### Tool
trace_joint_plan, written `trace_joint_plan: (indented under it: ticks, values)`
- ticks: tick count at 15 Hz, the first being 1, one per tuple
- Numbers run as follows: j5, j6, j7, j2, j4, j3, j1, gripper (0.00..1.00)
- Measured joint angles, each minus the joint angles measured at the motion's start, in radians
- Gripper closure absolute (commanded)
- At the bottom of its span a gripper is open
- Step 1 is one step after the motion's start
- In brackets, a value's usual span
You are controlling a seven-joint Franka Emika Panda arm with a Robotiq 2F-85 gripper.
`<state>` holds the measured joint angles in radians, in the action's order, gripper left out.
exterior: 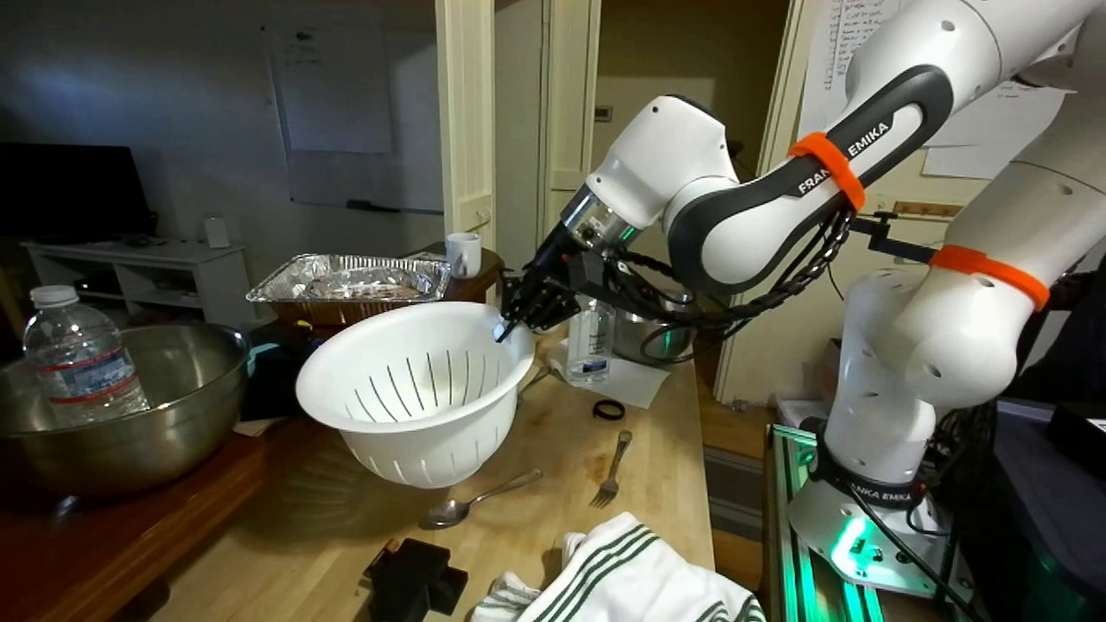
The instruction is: Put the colander on the light brown counter
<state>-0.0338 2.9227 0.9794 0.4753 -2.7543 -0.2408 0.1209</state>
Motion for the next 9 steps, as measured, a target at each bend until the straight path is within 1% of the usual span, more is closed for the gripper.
trace_joint_plan:
  ticks: [2, 3, 5, 9]
  values:
    - [-0.005, 0.000, -0.013, -0.004, 0.000, -0.001, -0.003, 0.96]
    - [-0.005, -0.004, -0.014, -0.004, 0.000, -0.014, -0.018, 0.96]
    - [-0.003, -0.024, -0.012, -0.001, 0.000, -0.051, -0.078, 0.96]
    - [0.037, -0.093, 0.029, 0.017, 0.002, -0.111, -0.237, 0.96]
